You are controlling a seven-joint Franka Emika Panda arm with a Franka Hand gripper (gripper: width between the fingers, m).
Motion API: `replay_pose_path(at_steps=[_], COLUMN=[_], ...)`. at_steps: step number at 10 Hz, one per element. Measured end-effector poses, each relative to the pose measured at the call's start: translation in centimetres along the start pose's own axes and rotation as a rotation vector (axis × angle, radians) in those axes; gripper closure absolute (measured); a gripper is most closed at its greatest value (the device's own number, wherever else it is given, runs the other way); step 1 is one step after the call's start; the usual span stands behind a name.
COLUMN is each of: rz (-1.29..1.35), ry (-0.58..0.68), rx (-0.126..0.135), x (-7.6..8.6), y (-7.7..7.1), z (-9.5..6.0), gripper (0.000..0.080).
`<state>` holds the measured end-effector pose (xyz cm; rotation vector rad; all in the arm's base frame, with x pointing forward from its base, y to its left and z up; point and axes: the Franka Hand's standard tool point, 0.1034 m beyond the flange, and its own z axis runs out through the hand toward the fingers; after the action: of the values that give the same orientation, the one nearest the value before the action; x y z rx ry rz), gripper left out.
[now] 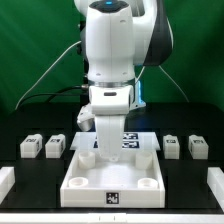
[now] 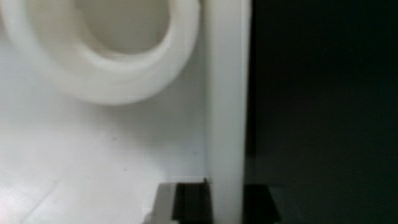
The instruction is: Assemble one leg
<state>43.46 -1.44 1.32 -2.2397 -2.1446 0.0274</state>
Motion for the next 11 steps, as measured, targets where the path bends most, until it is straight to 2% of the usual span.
replay_pose_path(at_steps=[2,4,5,8,11], rz=[-0.010,-0.029,-0.031,-0.023,-0.031], ry=[0.017,0.036,0.044,0.056,0.059], rx=[-0.016,-0.033,-0.039,-0.050,-0.027], x=[2.8,4.7,5.4,7.0,7.6], y=[2.0,4.3,4.8,5.8,5.9], z=[-0.2,0.0,0.2,0.2,0.2], gripper=[0.0739,0.0739,0.0739,0.0739,0.0739])
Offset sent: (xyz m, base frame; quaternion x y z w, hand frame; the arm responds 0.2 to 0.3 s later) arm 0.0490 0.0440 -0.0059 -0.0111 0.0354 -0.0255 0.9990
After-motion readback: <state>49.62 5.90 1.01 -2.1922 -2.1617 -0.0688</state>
